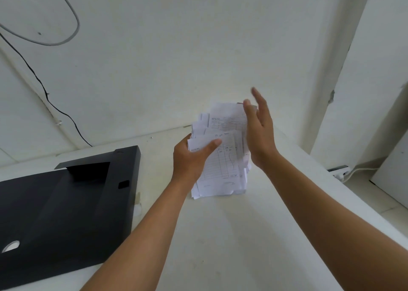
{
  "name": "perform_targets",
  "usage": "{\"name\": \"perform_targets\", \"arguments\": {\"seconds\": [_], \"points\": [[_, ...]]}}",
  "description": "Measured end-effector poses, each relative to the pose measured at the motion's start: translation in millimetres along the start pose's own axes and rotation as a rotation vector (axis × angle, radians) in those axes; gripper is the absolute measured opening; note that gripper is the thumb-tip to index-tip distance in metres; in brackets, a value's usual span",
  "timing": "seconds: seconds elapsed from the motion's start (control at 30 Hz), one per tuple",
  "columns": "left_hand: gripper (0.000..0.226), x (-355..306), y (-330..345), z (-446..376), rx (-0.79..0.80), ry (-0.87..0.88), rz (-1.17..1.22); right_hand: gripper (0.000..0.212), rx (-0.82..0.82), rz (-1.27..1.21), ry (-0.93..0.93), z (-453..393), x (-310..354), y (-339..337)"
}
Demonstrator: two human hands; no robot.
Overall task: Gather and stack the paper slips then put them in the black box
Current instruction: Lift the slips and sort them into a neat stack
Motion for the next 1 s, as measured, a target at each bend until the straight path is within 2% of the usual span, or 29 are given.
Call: {"name": "perform_targets", "arguments": {"seconds": [0.07, 0.13, 0.23, 0.3, 0.37, 0.43, 0.53, 0.63, 0.7, 0.77, 0.87, 1.0], "points": [[0.033, -0.4, 0.3, 0.1, -0.008, 0.006, -0.001, 0.026, 0.044, 0.097, -0.036, -4.2, 3.8, 9.4], [0.033, 0.0, -0.4, 1.2, -0.025, 0.004, -0.012, 0.026, 0.091, 0.187, -0.043, 0.5, -3.6, 16.2], [0.033, 0.1, -2.2, 3.9, -0.04, 0.012, -0.028, 0.023, 0.077, 0.163, -0.059, 14.8, -15.2, 10.0], [0.027, -1.5, -3.7, 5.2, -0.046, 0.015, -0.03, 0.04, 0.059, 0.078, 0.003, 26.3, -25.1, 3.3], [0.024, -0.6, -5.0, 6.1, -0.06, 0.015, -0.028, 0.048, 0.093, 0.102, 0.091, 38.8, -41.4, 3.8], [0.026, 0.7, -4.6, 7.4, -0.069, 0.031, -0.029, 0.037, 0.119, 0.19, 0.134, 47.7, -54.8, 6.9], [0.031, -6.3, -3.4, 8.4, -0.104, 0.072, -0.085, 0.022, 0.043, 0.182, 0.091, 46.0, -48.2, 9.8], [0.027, -27.1, -6.2, 3.6, -0.172, 0.139, -0.052, 0.032, 0.02, 0.112, -0.007, 38.2, -28.7, 17.0], [0.038, -32.9, -6.9, 1.5, -0.196, 0.179, -0.031, 0.049, 0.034, 0.092, -0.016, 38.4, -30.3, 22.2], [0.045, -29.6, -7.3, 1.6, -0.235, 0.16, -0.058, 0.056, 0.022, 0.11, 0.027, 43.4, -39.7, 24.2], [0.05, -21.5, -5.7, 0.3, -0.305, 0.096, -0.013, 0.051, -0.006, 0.081, 0.093, 45.3, -41.1, 31.6], [0.036, -18.3, -0.7, -6.6, -0.379, 0.038, 0.096, 0.046, -0.046, -0.009, 0.217, 34.9, -26.2, 46.6]]}}
Point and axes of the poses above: each hand's wrist, its own z-axis away from the middle knuckle, its own y-axis out of the palm, x = y × z, the point moved 6 cm from there along -z, towards the middle knuckle, and after that the axes turned 7 degrees about z, right-handed, at the moved point
